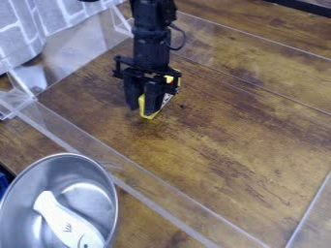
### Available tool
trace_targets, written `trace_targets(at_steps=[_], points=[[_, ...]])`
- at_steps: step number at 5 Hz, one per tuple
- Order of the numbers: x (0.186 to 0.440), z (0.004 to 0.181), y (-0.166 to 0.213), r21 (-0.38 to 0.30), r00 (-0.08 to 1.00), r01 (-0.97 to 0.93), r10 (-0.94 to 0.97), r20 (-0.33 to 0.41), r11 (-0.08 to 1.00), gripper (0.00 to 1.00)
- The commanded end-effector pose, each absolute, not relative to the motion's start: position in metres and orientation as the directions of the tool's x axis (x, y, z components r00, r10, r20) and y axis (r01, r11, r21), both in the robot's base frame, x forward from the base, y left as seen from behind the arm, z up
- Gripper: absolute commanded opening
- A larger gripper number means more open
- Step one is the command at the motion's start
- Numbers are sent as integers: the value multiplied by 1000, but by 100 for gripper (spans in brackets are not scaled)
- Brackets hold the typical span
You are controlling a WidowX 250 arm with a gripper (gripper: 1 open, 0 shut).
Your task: Move the yellow butter to the right side of the table
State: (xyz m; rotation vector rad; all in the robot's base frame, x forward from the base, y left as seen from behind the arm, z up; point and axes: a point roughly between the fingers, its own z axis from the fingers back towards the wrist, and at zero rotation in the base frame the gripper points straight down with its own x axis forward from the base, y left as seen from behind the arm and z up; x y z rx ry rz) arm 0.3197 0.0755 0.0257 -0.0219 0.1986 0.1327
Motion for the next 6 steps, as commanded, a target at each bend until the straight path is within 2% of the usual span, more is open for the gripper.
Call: trace_targets(at_steps=[1,2,3,4,6], points=[[317,0,89,-15,964,-149,141,-226,989,0],[317,-2,90,-17,961,-153,145,-235,988,100],[315,6,90,-20,960,-158,149,-239,987,100],[317,13,89,-25,959,-157,146,-241,987,0],[336,27,72,-48,968,-126,113,-223,991,0]])
